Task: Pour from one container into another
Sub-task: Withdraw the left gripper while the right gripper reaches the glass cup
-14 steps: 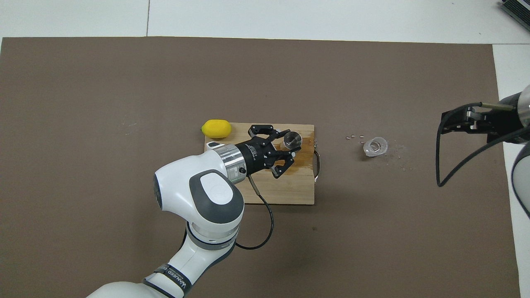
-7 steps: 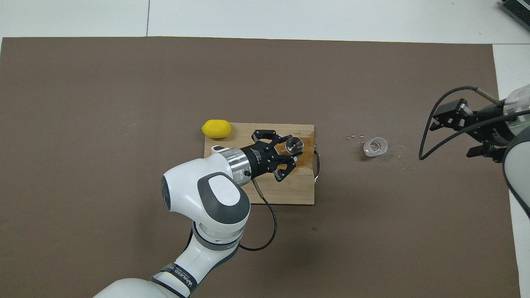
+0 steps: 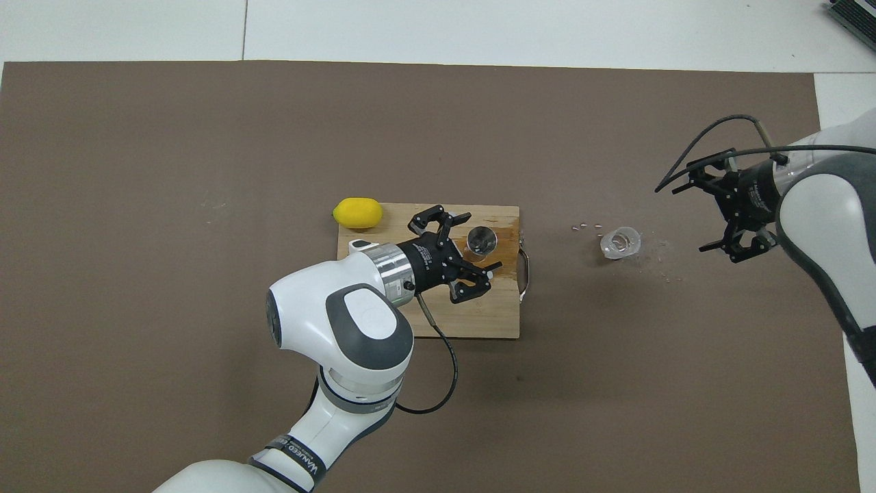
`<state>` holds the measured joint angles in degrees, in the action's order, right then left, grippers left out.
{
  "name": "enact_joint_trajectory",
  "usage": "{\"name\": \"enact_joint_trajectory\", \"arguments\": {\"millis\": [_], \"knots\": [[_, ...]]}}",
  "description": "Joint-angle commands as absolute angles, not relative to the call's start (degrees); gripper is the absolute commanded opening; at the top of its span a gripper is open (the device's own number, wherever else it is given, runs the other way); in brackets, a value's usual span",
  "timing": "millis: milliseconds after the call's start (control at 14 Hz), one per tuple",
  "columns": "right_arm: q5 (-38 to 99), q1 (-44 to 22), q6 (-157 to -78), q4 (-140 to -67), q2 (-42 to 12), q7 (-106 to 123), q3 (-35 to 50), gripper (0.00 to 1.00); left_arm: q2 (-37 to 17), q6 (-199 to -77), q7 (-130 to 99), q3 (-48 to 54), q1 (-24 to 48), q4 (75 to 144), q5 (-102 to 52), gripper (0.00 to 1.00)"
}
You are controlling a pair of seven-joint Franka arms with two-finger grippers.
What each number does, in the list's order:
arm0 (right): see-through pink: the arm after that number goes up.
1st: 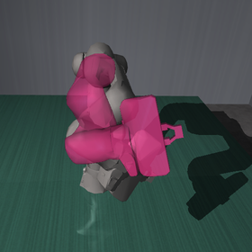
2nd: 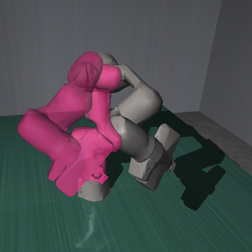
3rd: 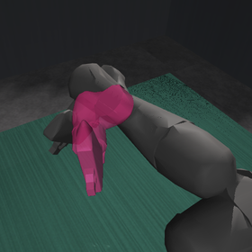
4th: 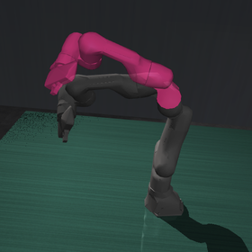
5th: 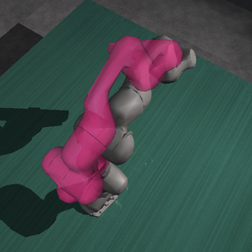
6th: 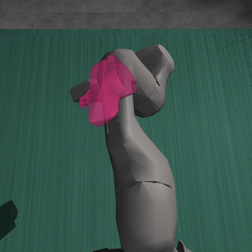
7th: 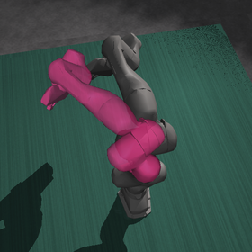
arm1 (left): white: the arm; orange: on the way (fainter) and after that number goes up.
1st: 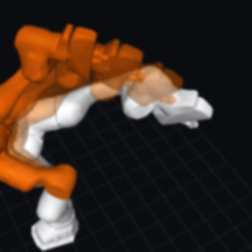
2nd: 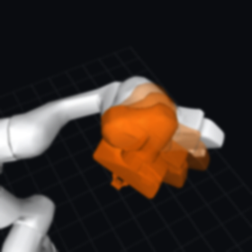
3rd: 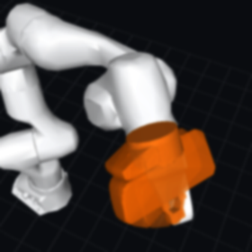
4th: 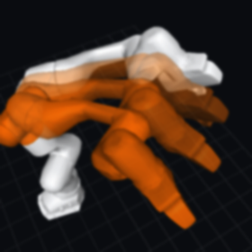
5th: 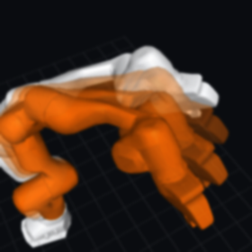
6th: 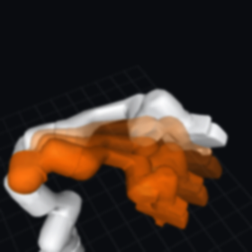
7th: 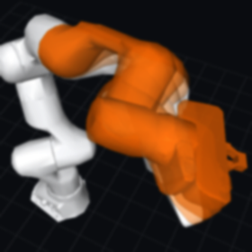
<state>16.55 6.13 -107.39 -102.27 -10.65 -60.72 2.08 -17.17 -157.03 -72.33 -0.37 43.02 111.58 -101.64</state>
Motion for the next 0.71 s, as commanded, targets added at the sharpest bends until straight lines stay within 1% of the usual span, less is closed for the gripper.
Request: {"name": "enact_joint_trajectory", "arguments": {"millis": [0, 71, 214, 285, 427, 641], "knots": [[22.4, 7.0, -109.7, -103.9, -12.5, -63.5, 2.4, 1.0, -15.0, -158.0, -72.8, -1.1, 44.1, 111.6, -102.3, 1.0], [23.1, 7.6, -111.4, -105.3, -13.3, -63.2, 2.4, 1.0, -13.5, -157.9, -72.8, -1.1, 44.0, 111.8, -101.8, 1.0], [26.4, 8.3, -114.9, -107.0, -14.5, -62.9, 2.4, 1.0, -9.7, -157.6, -73.4, -1.6, 43.2, 111.6, -92.2, 1.0], [27.4, 8.2, -115.6, -107.4, -14.8, -62.9, 2.4, 1.0, -8.0, -157.4, -74.5, -1.9, 41.5, 111.6, -86.9, 1.0], [27.7, 8.2, -119.1, -109.8, -15.4, -62.8, 2.5, 1.0, -7.0, -156.3, -75.6, -1.9, 36.3, 111.2, -77.1, 1.0], [28.5, 8.3, -119.1, -110.2, -16.3, -62.6, 2.5, 1.0, -5.7, -157.2, -75.7, -2.0, 28.9, 110.5, -55.6, 1.0]]}}
